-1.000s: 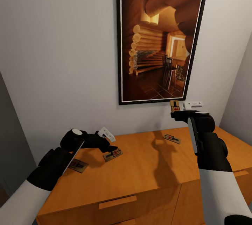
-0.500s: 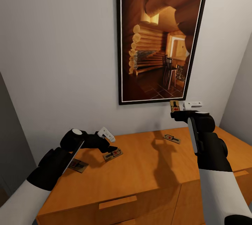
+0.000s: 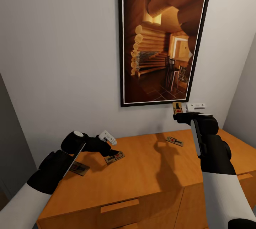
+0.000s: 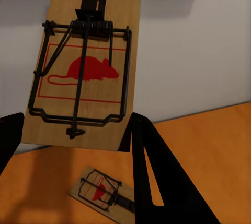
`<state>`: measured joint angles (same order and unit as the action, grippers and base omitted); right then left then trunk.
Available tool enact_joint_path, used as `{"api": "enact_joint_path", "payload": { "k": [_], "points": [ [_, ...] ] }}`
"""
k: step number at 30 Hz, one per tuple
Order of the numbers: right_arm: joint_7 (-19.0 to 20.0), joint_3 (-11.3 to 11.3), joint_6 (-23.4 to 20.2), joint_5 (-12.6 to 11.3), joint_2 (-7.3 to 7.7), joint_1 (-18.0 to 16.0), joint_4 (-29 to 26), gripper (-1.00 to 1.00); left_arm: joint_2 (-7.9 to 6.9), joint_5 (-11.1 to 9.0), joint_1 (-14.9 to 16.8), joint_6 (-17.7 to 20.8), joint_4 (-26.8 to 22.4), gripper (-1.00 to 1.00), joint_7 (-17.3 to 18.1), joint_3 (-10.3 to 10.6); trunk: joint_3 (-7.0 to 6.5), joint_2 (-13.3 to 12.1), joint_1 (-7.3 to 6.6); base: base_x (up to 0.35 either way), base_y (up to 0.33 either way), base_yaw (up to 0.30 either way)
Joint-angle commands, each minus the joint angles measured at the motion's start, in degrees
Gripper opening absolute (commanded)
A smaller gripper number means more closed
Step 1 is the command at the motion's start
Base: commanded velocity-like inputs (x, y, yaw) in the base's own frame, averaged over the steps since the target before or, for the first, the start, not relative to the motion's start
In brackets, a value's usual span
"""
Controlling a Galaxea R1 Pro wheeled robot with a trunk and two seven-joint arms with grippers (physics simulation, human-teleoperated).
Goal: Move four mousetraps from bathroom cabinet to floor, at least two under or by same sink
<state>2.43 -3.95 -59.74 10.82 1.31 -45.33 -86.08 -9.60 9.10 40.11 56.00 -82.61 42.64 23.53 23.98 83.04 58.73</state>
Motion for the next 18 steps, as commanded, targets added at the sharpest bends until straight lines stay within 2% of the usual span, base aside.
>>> {"api": "enact_joint_path", "payload": {
  "k": [1,11,18],
  "points": [
    [0.29,-0.01,-0.26,0.17,0.01,-0.06,-0.05,-1.0,-0.01,0.58,0.06,0.13,-0.07,1.0,0.52,0.04,0.07,0.04,0.0,0.0,0.0,0.0],
    [0.29,-0.03,-0.26,0.16,0.01,-0.06,0.0,-1.0,-0.04,0.35,0.06,0.42,-0.05,1.0,0.94,0.04,0.07,0.04,0.0,0.0,0.0,0.0],
    [0.29,-0.04,-0.26,0.16,0.01,-0.07,0.03,-1.0,-0.11,0.62,0.06,0.47,-0.02,1.0,3.93,0.1,0.07,0.04,0.0,0.0,0.0,0.0]
  ]
}}
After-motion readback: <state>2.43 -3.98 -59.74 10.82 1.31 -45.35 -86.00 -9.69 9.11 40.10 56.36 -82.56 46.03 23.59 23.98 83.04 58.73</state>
